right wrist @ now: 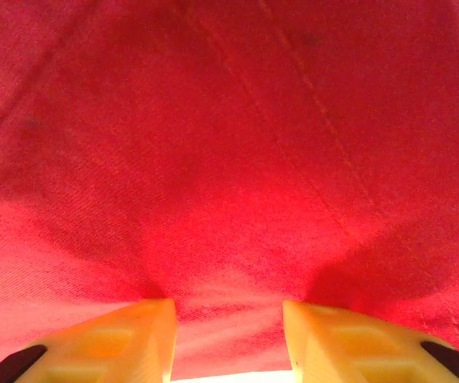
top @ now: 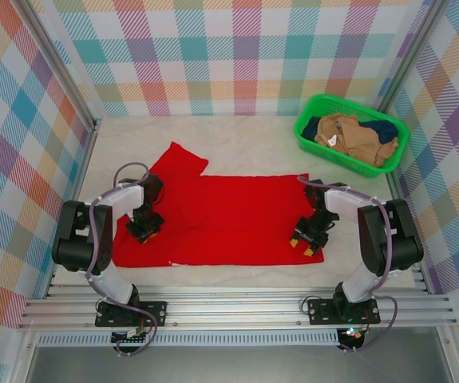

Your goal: Fold and stack the t-shirts

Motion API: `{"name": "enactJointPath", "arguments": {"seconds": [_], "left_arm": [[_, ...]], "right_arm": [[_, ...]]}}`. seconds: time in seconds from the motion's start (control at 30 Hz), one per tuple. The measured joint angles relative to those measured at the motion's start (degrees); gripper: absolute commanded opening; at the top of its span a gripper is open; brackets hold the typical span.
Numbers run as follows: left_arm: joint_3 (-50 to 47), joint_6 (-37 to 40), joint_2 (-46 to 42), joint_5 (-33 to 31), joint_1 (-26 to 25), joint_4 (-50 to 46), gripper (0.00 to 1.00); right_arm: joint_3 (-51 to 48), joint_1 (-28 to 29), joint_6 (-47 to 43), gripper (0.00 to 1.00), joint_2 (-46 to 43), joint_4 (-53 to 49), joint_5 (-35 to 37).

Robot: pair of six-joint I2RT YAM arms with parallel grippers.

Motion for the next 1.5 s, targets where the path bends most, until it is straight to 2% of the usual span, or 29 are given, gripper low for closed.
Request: {"name": "enactJointPath", "arguments": {"seconds": [0.13, 0.27, 0.4, 0.53, 0.63, 0.77, 0.9, 1.03, 1.27, 1.5], "left_arm": [[-0.68, -0.09, -0.46, -1.03, 0.98, -1.31, 0.3], [1.81, 1.11, -0.48, -2.1, 1.07, -2.78, 0.4], [10.69, 3.69, -1.81, -2.25, 1.11, -3.19, 0.52], [22.18, 6.64, -1.18, 0.22, 1.57, -1.36, 0.54], [32.2, 8.59, 4.22, 2.84, 2.43, 0.46, 0.54], [42.1, 9.68, 14.38, 7.48, 4.46, 4.07, 0.53], [51.12, 11.15, 24.13, 9.9, 6.1, 5.01, 0.51], [57.24, 12.07, 30.08, 10.93, 6.86, 5.38, 0.51], [64.0, 13.07, 35.26, 11.41, 6.91, 6.51, 0.51], [67.89, 14.73, 39.74, 11.34, 6.88, 7.15, 0.53]], "right_arm": [[0.0, 2.62, 0.76, 0.42, 0.22, -0.9, -0.85], [0.39, 3.74, 1.73, 0.5, -3.06, -1.46, 1.36], [5.27, 3.52, 1.11, 0.51, -11.41, -1.01, 8.39], [10.95, 1.62, 0.04, 0.51, -13.44, 6.08, 16.13], [13.46, -0.52, -0.52, 0.48, -9.03, 13.05, 21.49], [19.93, -2.29, -2.14, 0.47, 2.36, 19.08, 25.86], [27.39, -2.47, -4.31, 0.44, 12.59, 23.17, 26.8], [32.94, -2.69, -5.05, 0.43, 18.91, 22.64, 26.77], [35.23, -2.91, -4.98, 0.44, 22.4, 19.17, 27.45], [38.42, -3.1, -4.55, 0.31, 26.21, 16.48, 26.95]]}}
